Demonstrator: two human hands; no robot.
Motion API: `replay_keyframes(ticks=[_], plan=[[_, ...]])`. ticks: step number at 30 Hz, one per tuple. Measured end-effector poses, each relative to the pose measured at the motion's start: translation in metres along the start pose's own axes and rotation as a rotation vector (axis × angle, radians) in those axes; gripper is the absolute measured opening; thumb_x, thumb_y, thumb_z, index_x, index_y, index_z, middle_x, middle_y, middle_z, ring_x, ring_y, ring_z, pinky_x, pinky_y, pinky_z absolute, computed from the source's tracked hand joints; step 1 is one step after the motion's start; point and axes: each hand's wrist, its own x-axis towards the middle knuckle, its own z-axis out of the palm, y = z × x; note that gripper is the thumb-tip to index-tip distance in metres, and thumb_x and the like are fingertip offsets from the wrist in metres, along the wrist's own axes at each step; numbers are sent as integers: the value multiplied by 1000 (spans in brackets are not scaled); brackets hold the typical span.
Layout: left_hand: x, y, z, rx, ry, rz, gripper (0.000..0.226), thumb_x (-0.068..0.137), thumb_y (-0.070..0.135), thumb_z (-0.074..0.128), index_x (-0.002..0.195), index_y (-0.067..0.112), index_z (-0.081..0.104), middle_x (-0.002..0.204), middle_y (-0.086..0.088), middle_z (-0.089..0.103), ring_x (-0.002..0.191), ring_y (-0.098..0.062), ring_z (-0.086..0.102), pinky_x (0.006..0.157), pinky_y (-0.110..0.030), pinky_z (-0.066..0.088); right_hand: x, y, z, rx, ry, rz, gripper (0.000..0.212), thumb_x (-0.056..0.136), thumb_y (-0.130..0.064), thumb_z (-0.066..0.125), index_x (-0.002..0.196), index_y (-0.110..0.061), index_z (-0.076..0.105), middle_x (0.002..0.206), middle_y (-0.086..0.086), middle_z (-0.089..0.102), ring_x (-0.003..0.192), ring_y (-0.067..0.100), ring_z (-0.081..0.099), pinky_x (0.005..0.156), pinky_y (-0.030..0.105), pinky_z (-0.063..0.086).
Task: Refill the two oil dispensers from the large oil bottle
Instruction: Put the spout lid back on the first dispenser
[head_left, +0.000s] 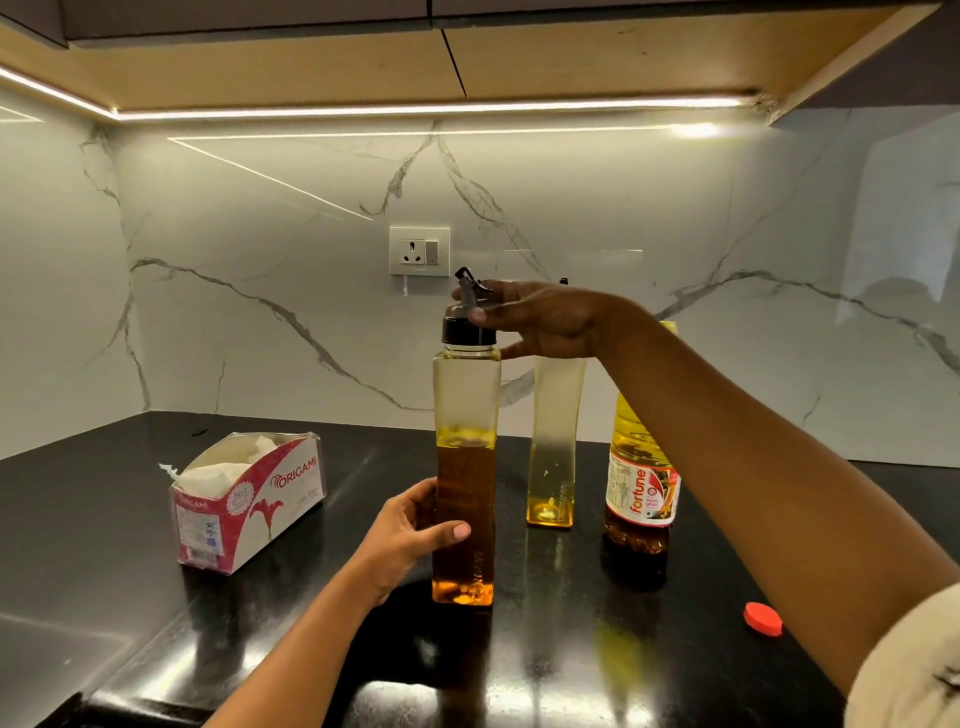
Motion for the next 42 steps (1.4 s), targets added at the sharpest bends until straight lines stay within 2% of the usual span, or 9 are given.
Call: replay_keyframes(ticks=[5, 9, 12, 16, 23, 28, 36, 39, 42], plan=[[0, 1, 1, -2, 5, 8, 84, 47, 44, 94, 119, 18, 61, 113, -5, 71, 106, -19, 68, 78, -21, 55, 5, 2, 12, -306, 200, -34, 32, 80, -30, 70, 106, -18, 55, 102, 1, 60, 102, 19, 54, 81, 29, 46], [-1, 2, 2, 0, 13, 12, 88, 43, 46, 94, 120, 17, 61, 113, -6, 71, 106, -20, 68, 78, -22, 55, 11, 3, 37, -773, 506, -57, 81, 64, -74, 60, 119, -16, 45, 109, 5, 58, 97, 18, 53, 81, 31, 44], [-1, 3, 2, 0, 7, 12, 88, 43, 46, 94, 120, 16, 60, 113, -6, 71, 106, -19, 68, 78, -21, 55, 4, -2, 29, -322, 204, 4, 106, 66, -68, 56, 147, -12, 16, 152, 12, 26, 137, 29, 28, 109, 46, 25], [-1, 2, 2, 7, 12, 10, 90, 45, 46, 94, 122, 15, 59, 113, -8, 71, 107, -22, 67, 80, -24, 55, -5, 4, -5, 74, 21, -68, 45, 83, -25, 58, 126, -16, 49, 131, 3, 53, 128, 19, 44, 108, 49, 33], [0, 0, 1, 17, 18, 13, 87, 46, 46, 93, 121, 16, 60, 113, -7, 71, 107, -21, 67, 80, -22, 54, 2, 8, 14, -390, 353, -142, 28, 78, -37, 71, 93, -24, 52, 91, -4, 58, 90, 14, 53, 71, 23, 43], [1, -1, 0, 17, 20, 9, 83, 47, 45, 93, 119, 18, 62, 113, -6, 71, 107, -21, 67, 80, -22, 54, -2, 4, 14, -223, 142, 25, 99, 61, -55, 65, 144, -17, 24, 145, 8, 36, 134, 28, 33, 103, 46, 35], [1, -2, 0, 17, 23, 15, 82, 47, 45, 94, 118, 19, 63, 112, -6, 72, 106, -20, 68, 78, -21, 55, -3, 9, 10, -127, 200, -38, 23, 83, -20, 67, 103, -24, 55, 109, 1, 60, 106, 18, 54, 95, 41, 43], [1, -1, 1, 26, 25, 19, 82, 46, 46, 93, 117, 18, 63, 112, -5, 72, 105, -19, 68, 78, -21, 54, 1, 7, 25, -294, 423, -41, 40, 70, -45, 75, 93, -24, 50, 93, -1, 58, 88, 11, 52, 67, 25, 43], [1, -1, 1, 29, 19, 17, 82, 46, 47, 93, 117, 20, 62, 112, -4, 72, 105, -17, 68, 78, -20, 54, 3, 3, 31, -330, 398, 3, 77, 57, -63, 71, 115, -19, 45, 120, 7, 53, 104, 16, 50, 79, 24, 42]])
